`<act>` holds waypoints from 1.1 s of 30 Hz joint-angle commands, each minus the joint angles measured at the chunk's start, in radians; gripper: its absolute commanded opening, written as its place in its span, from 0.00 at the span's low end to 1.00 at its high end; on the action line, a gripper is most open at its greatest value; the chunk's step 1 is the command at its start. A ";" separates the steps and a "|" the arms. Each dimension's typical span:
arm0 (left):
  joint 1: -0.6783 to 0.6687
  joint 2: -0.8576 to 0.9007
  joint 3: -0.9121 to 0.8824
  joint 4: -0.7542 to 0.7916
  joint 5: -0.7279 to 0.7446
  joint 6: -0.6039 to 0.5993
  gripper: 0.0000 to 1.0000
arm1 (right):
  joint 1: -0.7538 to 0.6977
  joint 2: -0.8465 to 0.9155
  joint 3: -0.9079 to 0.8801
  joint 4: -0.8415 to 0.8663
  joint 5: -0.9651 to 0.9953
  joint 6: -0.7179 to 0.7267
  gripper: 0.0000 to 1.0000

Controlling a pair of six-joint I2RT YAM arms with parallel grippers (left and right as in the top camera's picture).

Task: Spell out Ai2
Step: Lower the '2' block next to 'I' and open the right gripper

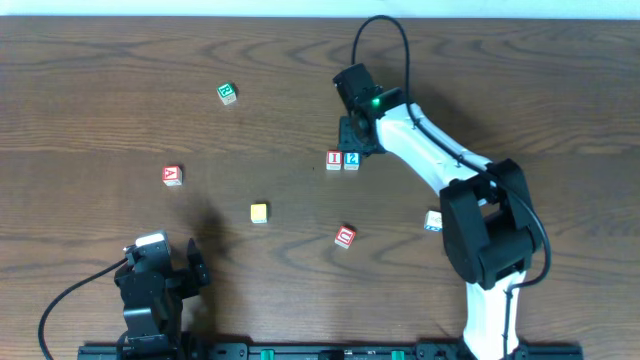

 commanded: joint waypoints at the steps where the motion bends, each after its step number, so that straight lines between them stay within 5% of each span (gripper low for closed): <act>1: 0.006 -0.006 -0.008 -0.002 -0.006 0.003 0.96 | -0.026 0.001 0.014 0.000 0.017 -0.006 0.33; 7: 0.006 -0.006 -0.008 -0.002 -0.006 0.003 0.95 | -0.039 0.001 0.014 -0.066 0.002 -0.006 0.01; 33: 0.006 -0.006 -0.008 -0.002 -0.006 0.003 0.96 | -0.004 0.010 -0.018 -0.088 -0.110 -0.007 0.01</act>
